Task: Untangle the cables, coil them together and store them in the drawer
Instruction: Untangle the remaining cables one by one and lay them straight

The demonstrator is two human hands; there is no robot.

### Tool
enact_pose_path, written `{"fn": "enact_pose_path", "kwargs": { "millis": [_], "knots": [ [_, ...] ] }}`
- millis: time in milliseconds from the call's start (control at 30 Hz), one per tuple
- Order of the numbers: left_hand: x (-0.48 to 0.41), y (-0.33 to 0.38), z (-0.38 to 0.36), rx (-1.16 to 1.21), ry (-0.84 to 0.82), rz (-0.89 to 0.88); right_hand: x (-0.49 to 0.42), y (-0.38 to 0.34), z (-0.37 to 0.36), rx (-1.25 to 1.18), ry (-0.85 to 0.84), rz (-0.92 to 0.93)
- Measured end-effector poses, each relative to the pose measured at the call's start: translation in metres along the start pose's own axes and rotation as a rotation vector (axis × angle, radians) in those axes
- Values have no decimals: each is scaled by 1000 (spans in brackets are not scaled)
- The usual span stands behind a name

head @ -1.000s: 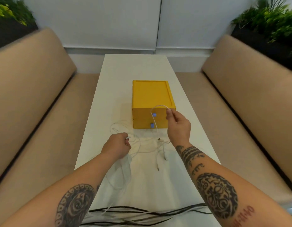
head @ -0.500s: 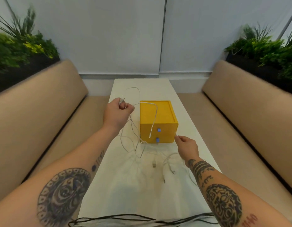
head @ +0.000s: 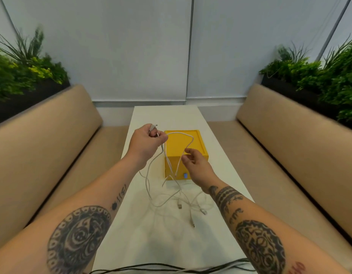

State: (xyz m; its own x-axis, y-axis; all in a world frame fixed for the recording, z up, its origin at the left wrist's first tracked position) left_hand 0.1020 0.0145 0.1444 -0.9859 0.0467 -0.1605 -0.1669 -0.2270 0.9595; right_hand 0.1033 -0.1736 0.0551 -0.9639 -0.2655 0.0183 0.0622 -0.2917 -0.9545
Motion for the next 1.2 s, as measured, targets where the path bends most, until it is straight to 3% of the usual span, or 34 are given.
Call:
{"fn": "enact_pose_path", "kwargs": {
  "millis": [167, 400, 500, 600, 767, 1100, 1200],
  "knots": [
    [7, 7, 8, 84, -12, 26, 4, 6, 11, -112, 128, -84],
    [12, -1, 18, 121, -5, 79, 10, 6, -3, -177, -61, -110],
    [16, -11, 21, 120, 11, 129, 13, 7, 1, -164, -30, -104],
    [18, -19, 23, 137, 18, 179, 16, 4, 3, 42, 2, -34],
    [18, -17, 19, 171, -10, 179, 18, 0, -5, -79, 3, -62],
    [14, -20, 22, 248, -22, 154, 21, 5, -8, -39, 93, -139],
    [11, -22, 21, 271, -30, 158, 19, 12, -12, -99, 32, -165]
  ]
}}
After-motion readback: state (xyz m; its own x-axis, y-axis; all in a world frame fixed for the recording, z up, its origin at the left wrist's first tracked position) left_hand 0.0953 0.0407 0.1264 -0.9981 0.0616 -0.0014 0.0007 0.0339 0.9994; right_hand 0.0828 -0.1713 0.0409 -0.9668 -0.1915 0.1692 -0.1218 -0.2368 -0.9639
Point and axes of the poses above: each hand's wrist, its own x-axis away from the middle knuckle, its own z-axis out of the back of the hand, y = z × x, the point moved 5 cm from there along -x, towards the middle knuckle, and after that the axes turned 12 degrees about -y, right-handed, at the moved point
